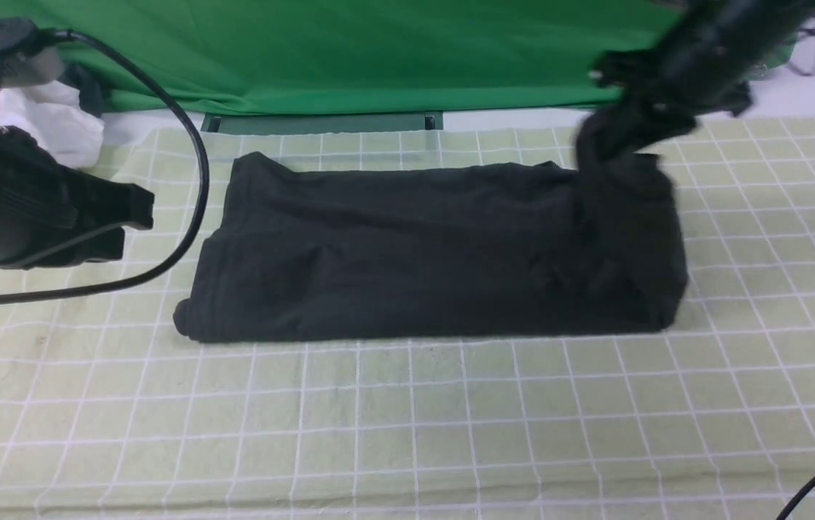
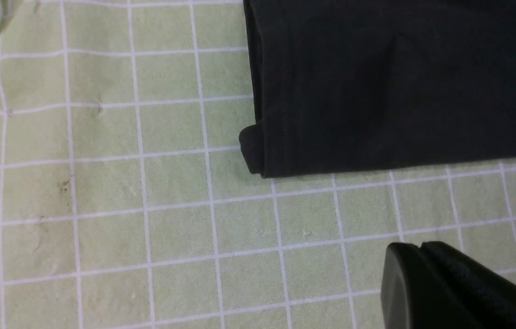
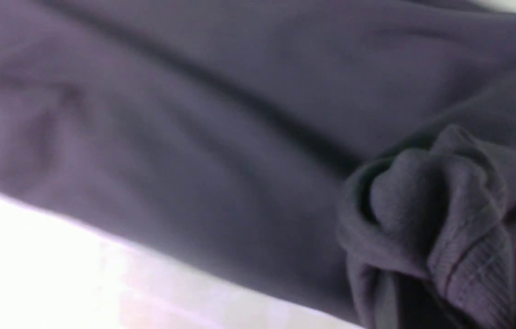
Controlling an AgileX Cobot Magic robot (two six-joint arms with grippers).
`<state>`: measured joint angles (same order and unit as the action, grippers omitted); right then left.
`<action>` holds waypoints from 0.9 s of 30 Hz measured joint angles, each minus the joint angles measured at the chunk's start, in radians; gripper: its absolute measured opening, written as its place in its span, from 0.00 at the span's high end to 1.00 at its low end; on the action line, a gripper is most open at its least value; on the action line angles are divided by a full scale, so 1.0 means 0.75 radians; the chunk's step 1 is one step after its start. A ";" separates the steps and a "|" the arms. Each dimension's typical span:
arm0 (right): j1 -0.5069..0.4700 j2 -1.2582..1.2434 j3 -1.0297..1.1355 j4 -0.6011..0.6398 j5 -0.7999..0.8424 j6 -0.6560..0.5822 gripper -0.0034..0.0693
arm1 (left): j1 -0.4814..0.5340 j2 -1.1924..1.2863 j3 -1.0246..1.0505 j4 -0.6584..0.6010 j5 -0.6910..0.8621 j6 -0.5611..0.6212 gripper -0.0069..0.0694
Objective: Fold a long-sleeved shirt over a green coffee tablecloth.
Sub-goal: 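Fold the right end of the dark garment over onto its left end with the right gripper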
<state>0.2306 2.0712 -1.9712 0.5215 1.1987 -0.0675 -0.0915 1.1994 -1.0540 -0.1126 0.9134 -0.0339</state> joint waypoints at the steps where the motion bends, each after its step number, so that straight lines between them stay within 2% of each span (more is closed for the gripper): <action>1: 0.063 0.009 -0.031 0.034 -0.016 0.002 0.89 | 0.000 0.000 0.000 0.000 -0.003 0.000 0.89; 4: 0.131 0.026 -0.070 0.075 -0.043 0.006 0.89 | 0.000 0.000 0.000 0.000 -0.003 -0.002 0.89; 6: 0.230 0.075 -0.144 0.135 -0.082 0.009 0.89 | 0.000 0.000 0.000 0.000 -0.003 -0.002 0.89; 16: 0.459 0.251 -0.316 0.277 -0.244 0.036 0.89 | 0.000 0.000 0.000 0.000 -0.003 -0.010 0.89; 23: 0.553 0.359 -0.324 0.291 -0.418 0.049 0.89 | 0.000 0.000 0.000 0.000 -0.003 -0.009 0.89; 27: 0.583 0.414 -0.324 0.296 -0.532 0.061 0.85 | 0.000 0.000 0.000 0.000 -0.003 -0.009 0.89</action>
<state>0.6677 2.3813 -2.2139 0.7436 0.7998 -0.0215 -0.0915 1.1994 -1.0540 -0.1126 0.9112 -0.0407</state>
